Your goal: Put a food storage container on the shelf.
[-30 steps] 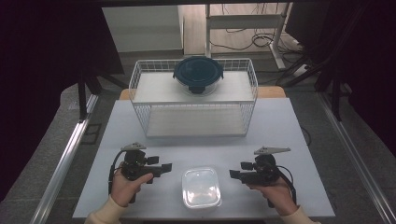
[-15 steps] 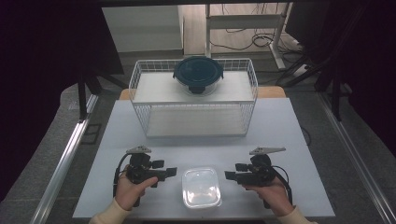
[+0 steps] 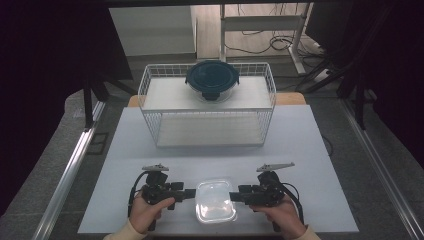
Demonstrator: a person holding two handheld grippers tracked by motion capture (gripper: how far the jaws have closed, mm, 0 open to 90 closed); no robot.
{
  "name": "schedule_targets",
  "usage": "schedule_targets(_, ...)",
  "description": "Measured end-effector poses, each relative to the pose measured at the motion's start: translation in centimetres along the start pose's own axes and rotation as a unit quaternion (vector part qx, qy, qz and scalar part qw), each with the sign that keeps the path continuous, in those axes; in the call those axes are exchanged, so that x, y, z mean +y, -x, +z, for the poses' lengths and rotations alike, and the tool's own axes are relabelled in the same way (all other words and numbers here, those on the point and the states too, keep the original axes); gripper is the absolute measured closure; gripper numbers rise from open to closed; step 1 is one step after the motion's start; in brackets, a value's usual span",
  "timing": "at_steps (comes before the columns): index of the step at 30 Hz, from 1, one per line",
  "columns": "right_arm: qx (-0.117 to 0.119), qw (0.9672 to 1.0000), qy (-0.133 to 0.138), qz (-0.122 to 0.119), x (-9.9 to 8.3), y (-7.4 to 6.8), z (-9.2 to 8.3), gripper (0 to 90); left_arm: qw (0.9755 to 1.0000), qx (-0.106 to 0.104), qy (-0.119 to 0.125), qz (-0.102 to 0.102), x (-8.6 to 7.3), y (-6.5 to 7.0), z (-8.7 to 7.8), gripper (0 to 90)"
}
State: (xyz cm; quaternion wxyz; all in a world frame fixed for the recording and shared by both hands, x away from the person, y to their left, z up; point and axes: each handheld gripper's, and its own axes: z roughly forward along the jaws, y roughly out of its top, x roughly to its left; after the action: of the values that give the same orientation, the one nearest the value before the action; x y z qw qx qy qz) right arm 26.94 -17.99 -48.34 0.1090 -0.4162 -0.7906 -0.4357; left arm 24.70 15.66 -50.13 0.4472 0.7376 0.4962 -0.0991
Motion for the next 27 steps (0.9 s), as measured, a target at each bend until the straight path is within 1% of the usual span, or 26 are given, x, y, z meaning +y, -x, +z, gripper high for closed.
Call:
schedule_targets(3,0.003,0.9999,-0.008,0.005,-0.1,0.0,0.5,43.5,0.9996,-0.02,-0.007,-0.02,-0.3,-0.2,0.5,32.6)
schedule_targets(5,0.006,0.9998,-0.011,0.017,-0.2,0.2,0.7,46.3,0.9992,-0.027,-0.011,-0.026,-0.4,-0.3,0.7,36.3)
schedule_targets(6,0.006,0.9998,-0.011,0.017,-0.2,0.2,0.7,46.3,0.9988,-0.034,-0.013,-0.032,-0.5,-0.3,0.8,36.3)
schedule_targets(7,0.009,0.9997,-0.012,0.021,-0.2,0.3,0.8,47.3,0.9981,-0.044,-0.015,-0.04,-0.6,-0.4,1.0,37.4)
schedule_targets(11,0.016,0.9993,-0.015,0.031,-0.3,0.3,1.0,52.2,0.9962,-0.063,-0.019,-0.057,-0.8,-0.6,1.4,43.8)
schedule_targets(14,0.021,0.9988,-0.018,0.042,-0.4,0.5,1.1,57.8,0.9936,-0.085,-0.021,-0.071,-0.8,-0.7,1.7,51.4)
schedule_targets(16,0.018,0.9986,-0.018,0.047,-0.4,0.5,1.1,61.1,0.994,-0.08,-0.021,-0.072,-0.9,-0.6,1.7,53.6)
schedule_targets(17,0.02,0.9982,-0.017,0.053,-0.4,0.6,1.1,61.9,0.994,-0.079,-0.017,-0.074,-0.9,-0.6,1.7,54.4)
schedule_targets(20,0.026,0.9973,-0.014,0.067,-0.5,0.7,0.9,64.9,0.9947,-0.071,-0.004,-0.074,-0.8,-0.4,1.3,60.9)
schedule_targets(23,0.033,0.9966,-0.006,0.075,-0.4,0.8,0.6,67.9,0.9944,-0.076,0.007,-0.073,-0.6,-0.4,1.0,66.4)
schedule_targets(26,0.033,0.9966,-0.004,0.075,-0.4,0.7,0.5,68.6,0.9946,-0.077,0.01,-0.069,-0.6,-0.3,0.8,67.5)
schedule_targets(27,0.036,0.9964,-0.002,0.077,-0.4,0.7,0.4,69.6,0.9944,-0.079,0.013,-0.069,-0.6,-0.3,0.8,68.5)
